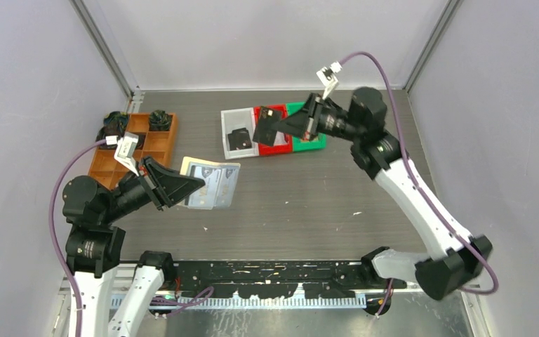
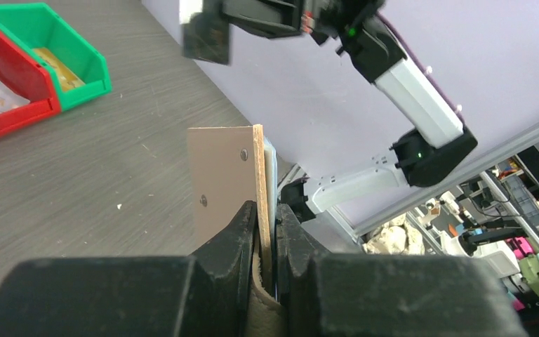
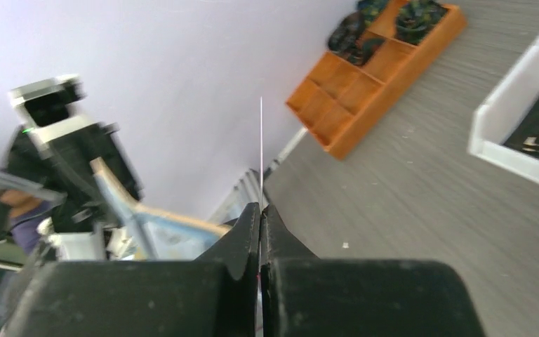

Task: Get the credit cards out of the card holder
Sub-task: Place the credit card in the storage box.

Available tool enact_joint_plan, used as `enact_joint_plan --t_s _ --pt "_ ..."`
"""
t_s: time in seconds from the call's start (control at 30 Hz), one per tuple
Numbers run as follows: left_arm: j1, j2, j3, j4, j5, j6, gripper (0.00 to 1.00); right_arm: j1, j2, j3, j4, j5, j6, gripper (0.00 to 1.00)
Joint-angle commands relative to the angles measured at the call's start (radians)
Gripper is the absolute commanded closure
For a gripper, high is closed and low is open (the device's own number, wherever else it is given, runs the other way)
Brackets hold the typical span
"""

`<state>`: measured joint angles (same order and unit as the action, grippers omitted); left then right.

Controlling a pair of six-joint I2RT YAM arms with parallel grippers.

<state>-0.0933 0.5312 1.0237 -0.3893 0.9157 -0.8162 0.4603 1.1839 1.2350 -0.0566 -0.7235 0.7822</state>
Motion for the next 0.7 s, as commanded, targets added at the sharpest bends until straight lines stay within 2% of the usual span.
enact_joint_plan --t_s 0.0,0.2,0.3,0.47,0.67 --pt "0.002 -0.018 0.042 0.026 0.018 0.043 0.95 -0.007 0.258 0.163 -0.275 0.058 -0.212 0.99" --pt "0.003 -0.027 0.040 0.057 0.065 0.037 0.96 -0.005 0.709 0.548 -0.372 0.121 -0.336 0.99" --pt "0.003 -0.025 0.040 0.080 0.085 0.024 0.96 0.007 0.949 0.796 -0.494 0.134 -0.357 0.99" --pt "0.004 -0.017 0.048 0.102 0.103 0.011 0.96 0.043 1.206 1.064 -0.503 0.157 -0.327 0.99" --pt "0.003 -0.014 0.052 0.101 0.104 0.012 0.97 0.067 1.262 1.076 -0.387 0.174 -0.273 0.99"
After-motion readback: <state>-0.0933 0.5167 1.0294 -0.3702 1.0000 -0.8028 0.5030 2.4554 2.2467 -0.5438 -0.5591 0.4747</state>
